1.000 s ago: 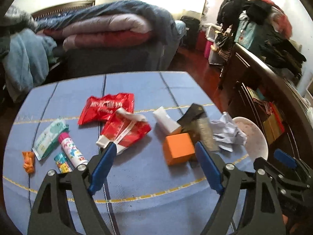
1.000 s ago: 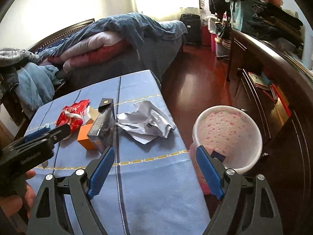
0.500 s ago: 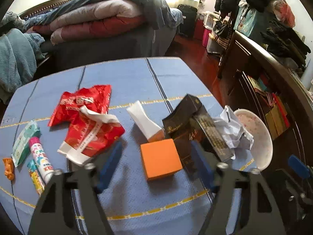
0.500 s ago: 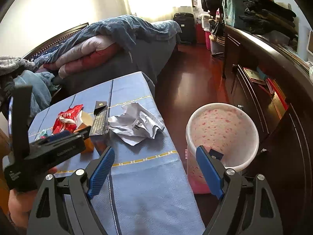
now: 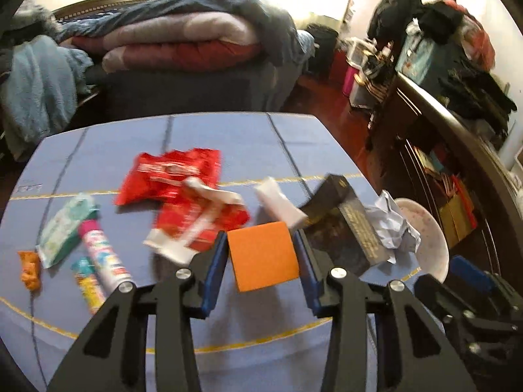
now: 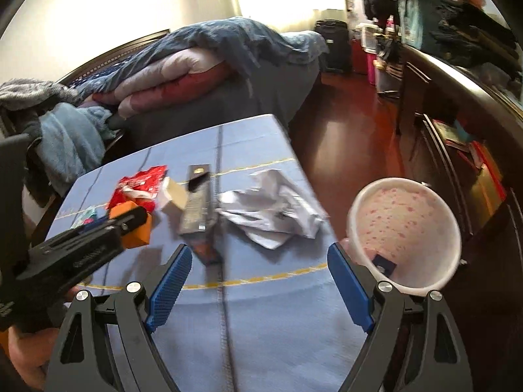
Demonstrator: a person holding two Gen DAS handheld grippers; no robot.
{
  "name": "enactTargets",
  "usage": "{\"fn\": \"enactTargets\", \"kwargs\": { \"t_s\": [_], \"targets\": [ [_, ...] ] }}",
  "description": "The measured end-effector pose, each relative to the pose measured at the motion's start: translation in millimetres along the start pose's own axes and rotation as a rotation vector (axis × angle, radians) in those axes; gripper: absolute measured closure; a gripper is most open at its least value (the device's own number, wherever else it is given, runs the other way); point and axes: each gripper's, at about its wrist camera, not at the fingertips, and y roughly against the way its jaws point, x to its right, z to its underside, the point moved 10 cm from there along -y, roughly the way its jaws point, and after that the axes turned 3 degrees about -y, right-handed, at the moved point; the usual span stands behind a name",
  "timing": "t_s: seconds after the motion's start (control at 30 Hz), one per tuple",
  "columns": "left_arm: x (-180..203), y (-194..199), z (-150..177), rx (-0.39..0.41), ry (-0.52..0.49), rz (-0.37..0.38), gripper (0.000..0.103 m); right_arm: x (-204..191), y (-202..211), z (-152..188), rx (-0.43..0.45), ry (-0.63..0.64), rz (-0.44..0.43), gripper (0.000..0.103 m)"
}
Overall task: Collect trash
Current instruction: 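Grasp the orange box with the left tool while the right tool grasps the dark cigarette box, then carry both boxes over the wastebasket and open both tools to drop them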
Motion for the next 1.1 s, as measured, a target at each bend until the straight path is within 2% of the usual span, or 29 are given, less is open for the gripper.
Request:
{"fn": "enactTargets", "kwargs": {
  "t_s": [0.2, 0.4, 0.47, 0.5, 0.53, 0.57, 0.73, 0.83, 1.1],
  "targets": [
    [-37.1, 32.0, -6.2, 0.054, 0.029, -0.051, 0.061, -32.2, -19.3, -1.9, -0.018, 0.047, -0.039, 0.023],
    [-69.1, 53.9, -7.2, 0.082, 0.055, -0.094, 0.061, -47.0, -47.6, -4.5, -0.052, 0.076, -0.016, 0.042],
    [-78.5, 58.2, -7.0, 0.086, 0.071, -0.100, 0.061, -49.7, -55.8, -4.0, -0.066, 0.080, -0.009, 0.055],
    [-82.6, 59.6, -7.1, 0.086, 0.075, -0.103, 0.061, -50.5, -58.3, -3.2, -0.072, 0.080, -0.006, 0.058],
    [-86.0, 60.8, -7.0, 0.086, 0.078, -0.108, 0.061, -50.8, -61.0, -2.3, -0.078, 0.083, 0.003, 0.065],
    [-87.9, 61.6, -7.1, 0.087, 0.082, -0.112, 0.061, -51.0, -62.7, -1.6, -0.080, 0.087, 0.009, 0.080],
    [-94.2, 66.5, -5.5, 0.089, 0.092, -0.122, 0.061, -53.1, -53.9, -0.6, -0.053, 0.107, 0.018, 0.081],
    [-87.8, 70.4, -6.5, 0.091, 0.085, -0.114, 0.061, -54.0, -38.1, -0.5, -0.037, 0.098, -0.006, 0.081],
    [-27.7, 85.3, -20.8, 0.134, -0.001, -0.021, 0.061, -24.4, 18.0, -11.0, 0.044, 0.034, -0.023, 0.081]
  ]
}}
